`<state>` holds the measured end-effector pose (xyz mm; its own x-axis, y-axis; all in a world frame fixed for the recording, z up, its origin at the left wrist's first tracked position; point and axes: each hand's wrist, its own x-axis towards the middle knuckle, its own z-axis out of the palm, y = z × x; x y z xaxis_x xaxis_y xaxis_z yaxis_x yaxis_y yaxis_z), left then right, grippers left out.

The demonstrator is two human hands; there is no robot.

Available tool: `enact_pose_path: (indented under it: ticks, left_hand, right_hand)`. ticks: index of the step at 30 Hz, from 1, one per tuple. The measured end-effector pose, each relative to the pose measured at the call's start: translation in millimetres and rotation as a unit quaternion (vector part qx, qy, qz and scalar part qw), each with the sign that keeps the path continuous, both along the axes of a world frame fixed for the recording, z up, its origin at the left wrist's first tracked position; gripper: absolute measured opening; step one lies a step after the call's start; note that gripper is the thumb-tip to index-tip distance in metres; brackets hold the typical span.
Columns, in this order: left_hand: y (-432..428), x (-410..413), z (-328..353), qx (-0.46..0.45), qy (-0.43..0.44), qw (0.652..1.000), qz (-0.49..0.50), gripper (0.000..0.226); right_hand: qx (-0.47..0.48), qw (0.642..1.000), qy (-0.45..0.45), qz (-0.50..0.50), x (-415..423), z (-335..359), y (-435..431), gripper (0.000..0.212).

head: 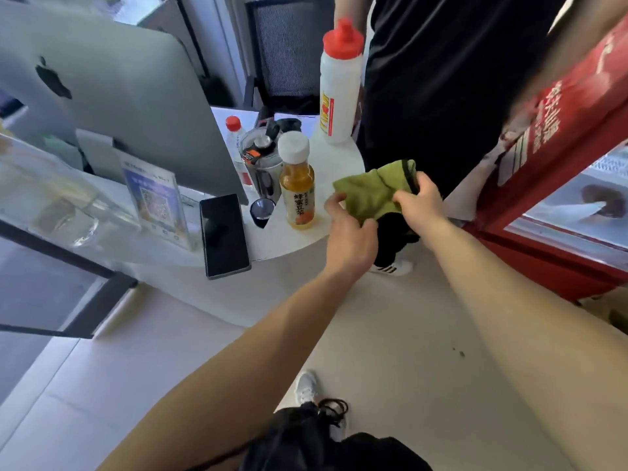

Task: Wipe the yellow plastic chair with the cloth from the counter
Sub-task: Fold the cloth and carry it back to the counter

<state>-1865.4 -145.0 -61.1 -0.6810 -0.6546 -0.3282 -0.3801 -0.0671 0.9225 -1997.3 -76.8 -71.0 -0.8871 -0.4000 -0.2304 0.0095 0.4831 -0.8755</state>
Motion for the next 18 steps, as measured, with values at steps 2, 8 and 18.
enact_pose_path:
  ticks: [2, 8, 18]
  left_hand:
    - [-4, -19, 0, -0.06, 0.008, 0.998, -0.001, 0.06]
    - [-19, -55, -16, -0.223, -0.121, 0.967, 0.036, 0.042]
    - [3, -88, -28, -0.144, -0.172, 0.955, 0.194, 0.047]
  right_hand:
    - [0.01, 1.0, 0.021, 0.017, -21, 3, -16, 0.036]
    - [0.023, 0.992, 0.047, 0.113, -63, -15, -65, 0.034]
    - [0.013, 0.938, 0.17, 0.303, -88, -27, -98, 0.04]
